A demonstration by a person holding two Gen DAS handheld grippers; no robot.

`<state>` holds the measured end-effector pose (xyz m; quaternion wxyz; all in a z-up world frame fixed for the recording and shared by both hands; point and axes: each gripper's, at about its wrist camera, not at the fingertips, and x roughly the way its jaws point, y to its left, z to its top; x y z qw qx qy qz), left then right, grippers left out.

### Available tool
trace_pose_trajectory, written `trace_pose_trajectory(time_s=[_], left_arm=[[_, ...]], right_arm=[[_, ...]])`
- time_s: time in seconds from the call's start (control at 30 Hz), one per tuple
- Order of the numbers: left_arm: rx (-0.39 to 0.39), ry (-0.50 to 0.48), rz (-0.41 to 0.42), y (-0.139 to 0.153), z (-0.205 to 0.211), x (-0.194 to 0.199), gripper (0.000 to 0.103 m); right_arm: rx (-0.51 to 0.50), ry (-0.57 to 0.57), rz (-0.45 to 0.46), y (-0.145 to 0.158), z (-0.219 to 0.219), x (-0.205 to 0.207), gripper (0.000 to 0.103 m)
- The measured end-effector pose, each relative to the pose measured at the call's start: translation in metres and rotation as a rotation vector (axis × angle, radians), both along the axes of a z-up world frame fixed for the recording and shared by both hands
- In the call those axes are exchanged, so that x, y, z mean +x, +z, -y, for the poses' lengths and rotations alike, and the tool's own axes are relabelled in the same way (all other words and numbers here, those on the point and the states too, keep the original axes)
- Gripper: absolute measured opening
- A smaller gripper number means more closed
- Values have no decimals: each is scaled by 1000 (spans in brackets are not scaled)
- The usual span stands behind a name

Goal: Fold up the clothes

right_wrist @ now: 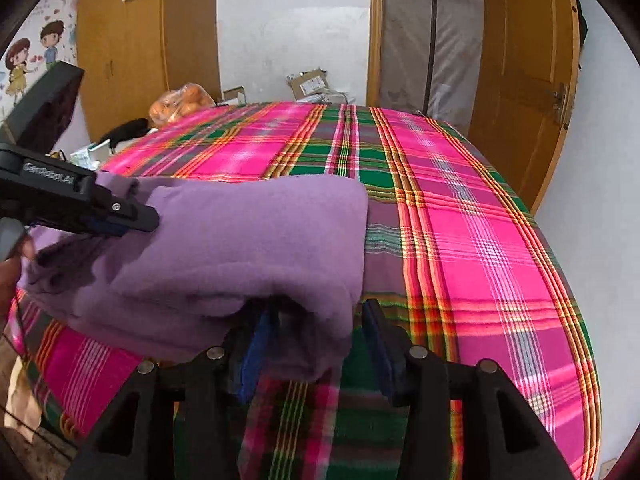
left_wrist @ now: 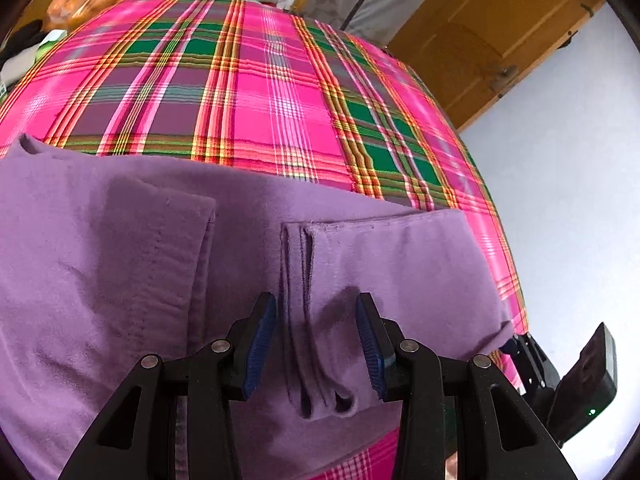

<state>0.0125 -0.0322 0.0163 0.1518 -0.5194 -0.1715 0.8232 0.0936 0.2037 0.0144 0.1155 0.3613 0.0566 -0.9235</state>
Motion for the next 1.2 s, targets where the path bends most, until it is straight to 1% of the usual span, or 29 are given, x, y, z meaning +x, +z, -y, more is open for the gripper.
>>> trace_pose_trajectory(time_s=[0.07, 0.17, 0.23, 0.27, 0.3, 0.33, 0.37, 0.63, 0.7, 0.83, 0.9, 1.03, 1.13, 1.2], left_arm=[[-9, -3, -3, 0, -1, -1, 43], [-19, -5, -9, 0, -5, -3, 43], [-29, -7, -14, -1, -7, -4, 43], [-35, -9, -18, -1, -8, -4, 43], [-40, -10, -22, -1, -9, -3, 43], [-44, -13, -25, -2, -9, -3, 43], [-46, -14, -28, -2, -10, -3, 43], [-51, -13, -33, -3, -12, -5, 43], [-50, -11, -34, -3, -12, -5, 43], [-49, -13, -40, -4, -12, -5, 43], [-47, -11, -42, -5, -13, -5, 43], [-59, -10, -39, -5, -14, -6, 43], [-53, -7, -37, -5, -13, -6, 43], [-44, -2, -34, -5, -12, -7, 43]], right_arm=[[3, -14, -17, 0, 2, -5, 47], [50, -31, -20, -3, 9, -14, 47], [85, -57, -39, -1, 10, -13, 47], [105, -74, -47, 0, 9, -13, 44], [106, -80, -43, 0, 5, -12, 32], [106, -86, -38, 0, 1, -11, 27], [87, -79, -27, 0, -3, -8, 27], [107, -78, -28, 10, -16, 9, 27], [98, -90, -28, 12, -22, 16, 28], [91, -157, -32, 17, -37, 26, 29], [93, -223, -50, 20, -50, 32, 29], [-25, -203, -11, 20, -67, 35, 29], [-43, -161, -32, 21, -62, 38, 29], [-46, -103, -69, 25, -54, 39, 29]])
